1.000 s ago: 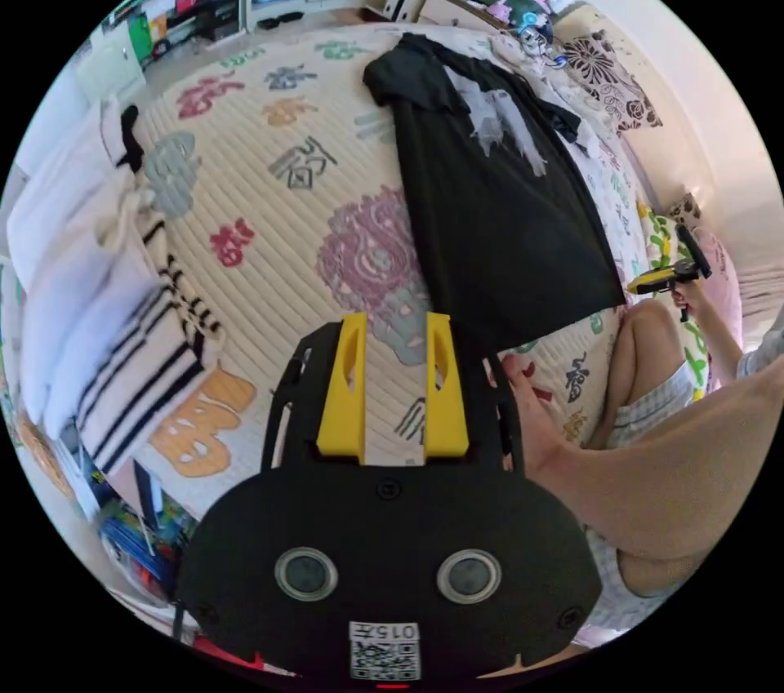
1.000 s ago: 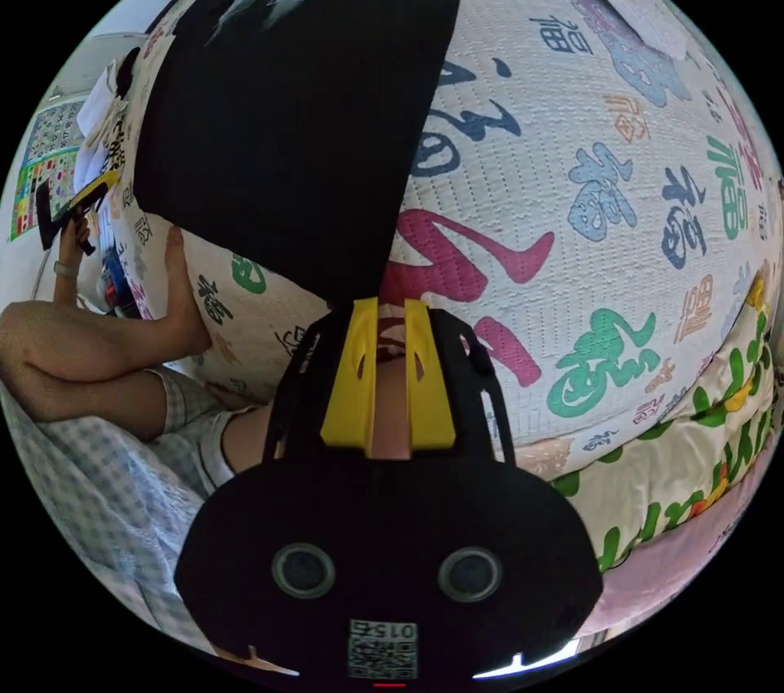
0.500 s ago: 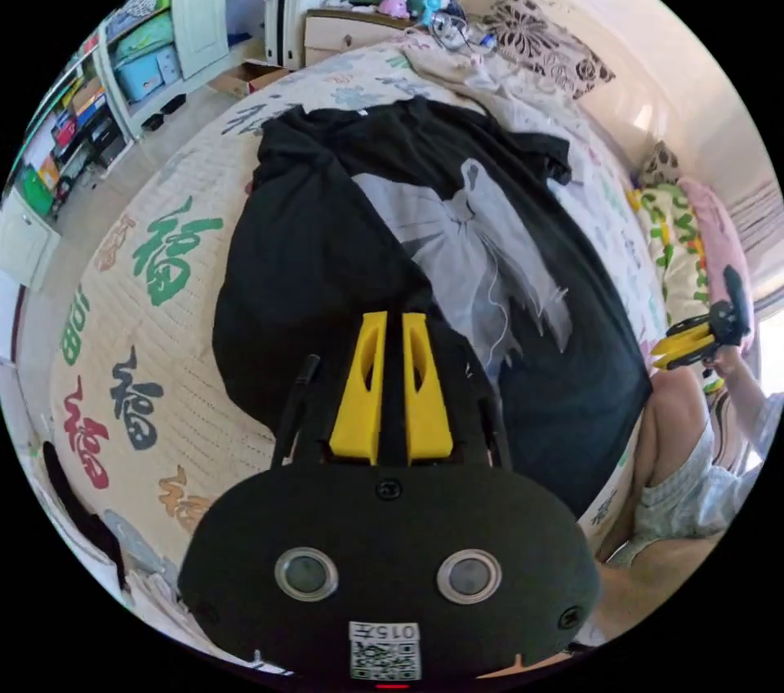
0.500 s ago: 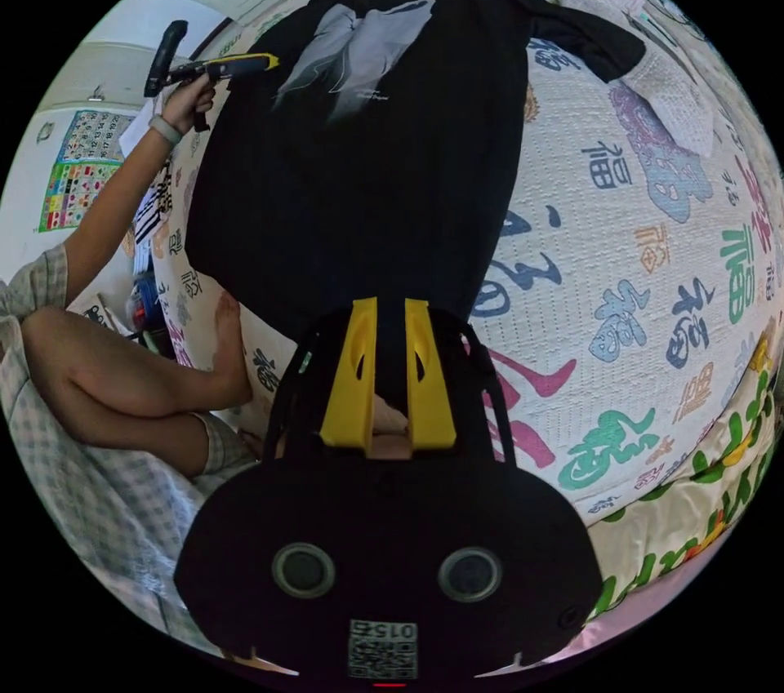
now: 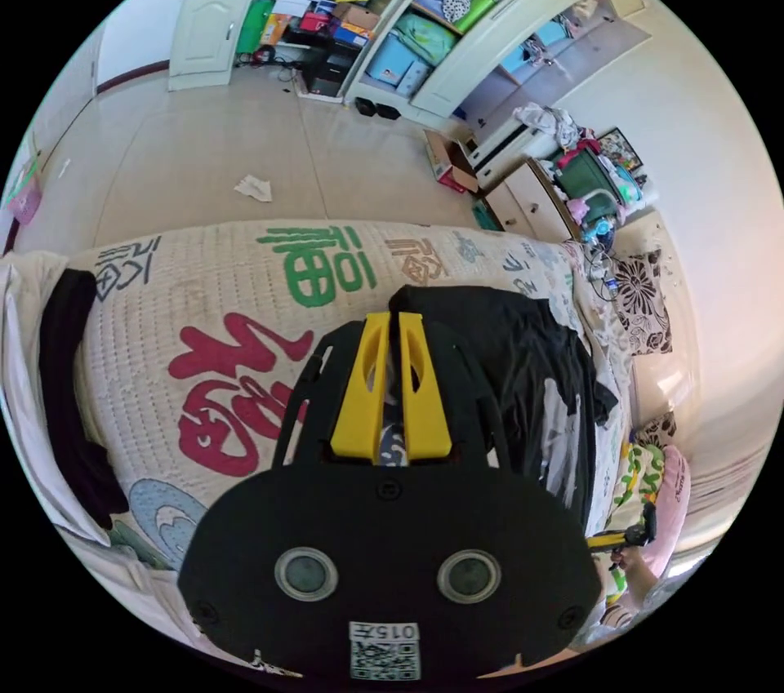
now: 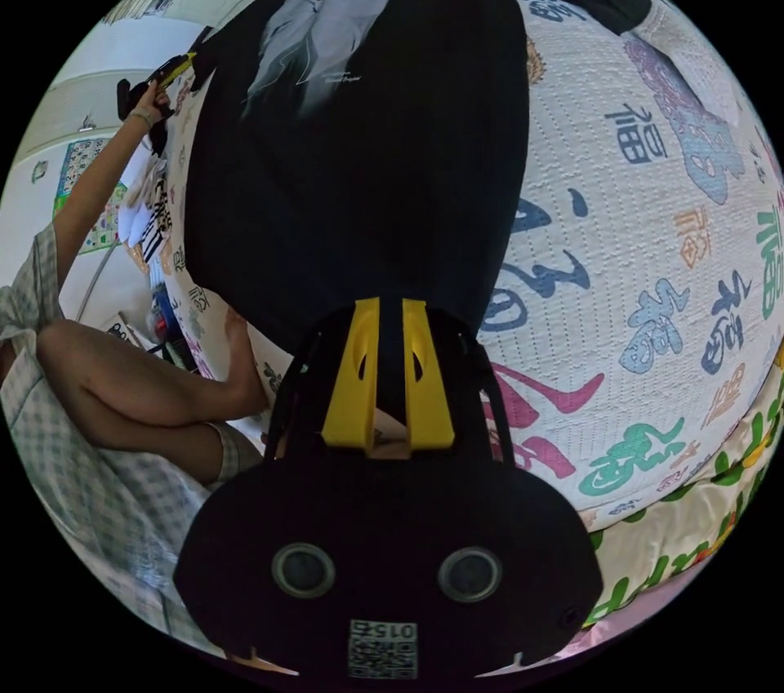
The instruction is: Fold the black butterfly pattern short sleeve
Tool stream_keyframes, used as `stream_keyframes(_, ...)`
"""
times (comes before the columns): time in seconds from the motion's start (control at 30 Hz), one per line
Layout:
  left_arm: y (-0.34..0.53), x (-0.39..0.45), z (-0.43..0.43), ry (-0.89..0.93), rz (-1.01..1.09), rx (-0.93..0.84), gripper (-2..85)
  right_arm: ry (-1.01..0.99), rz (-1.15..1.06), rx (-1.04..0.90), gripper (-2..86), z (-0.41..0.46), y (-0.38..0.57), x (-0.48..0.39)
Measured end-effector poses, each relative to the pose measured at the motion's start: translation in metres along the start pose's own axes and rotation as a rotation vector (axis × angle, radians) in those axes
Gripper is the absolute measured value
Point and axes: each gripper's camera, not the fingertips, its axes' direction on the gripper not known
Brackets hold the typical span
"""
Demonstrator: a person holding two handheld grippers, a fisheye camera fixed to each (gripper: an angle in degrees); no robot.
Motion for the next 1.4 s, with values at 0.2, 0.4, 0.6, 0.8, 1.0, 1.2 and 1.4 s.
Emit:
stream_keyframes(0.2,0.044,-0.010,-0.039,0.157,0.114,-0.059,11.7,0.071,0.070,0.031,9.3,-0.023,0.018,0.010)
stream_keyframes(0.4,0.221,0.033,-0.065,0.238,0.199,-0.416,12.1,-0.068,0.170,-0.117,10.7,0.001,0.028,0.030)
stream_keyframes(0.6,0.293,0.052,-0.062,0.166,0.233,-0.562,1.4,0.097,0.057,-0.189,1.1,0.010,0.020,0.010)
stream_keyframes(0.8,0.289,0.053,-0.074,0.091,0.315,-0.651,0.3,-0.008,0.057,-0.159,0.4,-0.006,0.041,0.016)
stream_keyframes(1.0,0.299,0.037,-0.075,0.132,0.245,-0.694,5.3,-0.077,0.048,-0.037,6.4,-0.047,0.035,0.042)
stream_keyframes(1.2,0.291,0.039,-0.108,0.000,0.230,-0.558,5.7,0.272,-0.079,0.375,8.8,-0.163,-0.038,0.052)
stream_keyframes(1.4,0.304,0.067,-0.092,0.011,0.281,-0.548,5.7,0.486,-0.136,0.274,9.5,-0.164,-0.146,0.050)
